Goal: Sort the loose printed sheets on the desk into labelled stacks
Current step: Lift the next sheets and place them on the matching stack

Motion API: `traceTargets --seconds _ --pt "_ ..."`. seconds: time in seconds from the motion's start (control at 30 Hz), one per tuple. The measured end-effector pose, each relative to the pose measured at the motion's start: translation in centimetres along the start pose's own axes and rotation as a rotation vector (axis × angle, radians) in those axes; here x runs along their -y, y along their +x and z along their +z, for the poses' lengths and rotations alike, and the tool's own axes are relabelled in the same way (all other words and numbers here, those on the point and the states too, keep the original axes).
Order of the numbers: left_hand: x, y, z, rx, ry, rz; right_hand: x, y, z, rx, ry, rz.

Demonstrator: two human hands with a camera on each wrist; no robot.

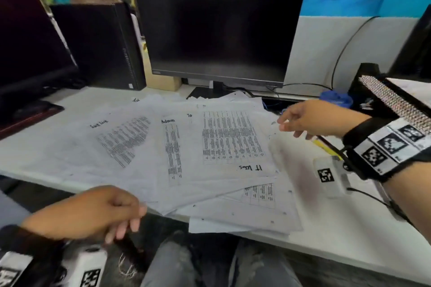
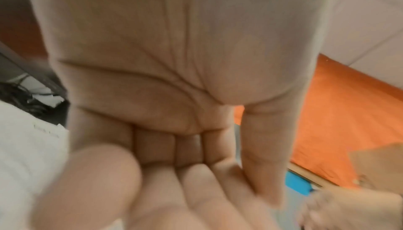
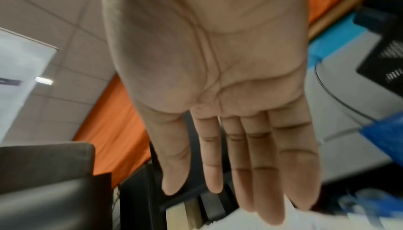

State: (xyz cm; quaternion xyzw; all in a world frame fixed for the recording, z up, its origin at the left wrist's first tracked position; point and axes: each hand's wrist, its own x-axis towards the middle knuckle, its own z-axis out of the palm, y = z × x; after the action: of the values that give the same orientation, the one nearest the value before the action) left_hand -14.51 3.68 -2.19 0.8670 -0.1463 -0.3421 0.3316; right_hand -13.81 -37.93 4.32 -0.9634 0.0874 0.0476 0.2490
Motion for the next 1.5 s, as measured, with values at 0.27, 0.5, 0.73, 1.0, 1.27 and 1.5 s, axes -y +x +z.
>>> traceTargets --seconds 0.27,0.5,0.73,1.0,1.27,1.5 --pt "0.3 8.8 -5.9 -0.397 -0.617 -0.046 0.4 8.1 7.2 0.108 0.047 0.324" --pt "-1.7 14.2 -5.6 -0.416 -0.742 -0.207 1.2 9.9 9.0 0.154 -0.09 0.356" --pt "-3.7 16.5 -4.9 -0.33 -0.622 -0.132 3.1 10.0 10.1 0.223 -0.196 0.151" --pt "-5.0 16.8 -4.1 -0.53 -0.181 -0.173 2.1 10.9 8.6 0.09 0.1 0.328" --pt "-2.6 12.9 -10.0 -0.781 -0.18 -0.218 1.4 11.9 7.8 0.12 0.008 0.191" --pt "-2.3 11.8 -11.0 -0.713 -0.25 -0.115 1.9 11.8 5.4 -0.193 0.232 0.006"
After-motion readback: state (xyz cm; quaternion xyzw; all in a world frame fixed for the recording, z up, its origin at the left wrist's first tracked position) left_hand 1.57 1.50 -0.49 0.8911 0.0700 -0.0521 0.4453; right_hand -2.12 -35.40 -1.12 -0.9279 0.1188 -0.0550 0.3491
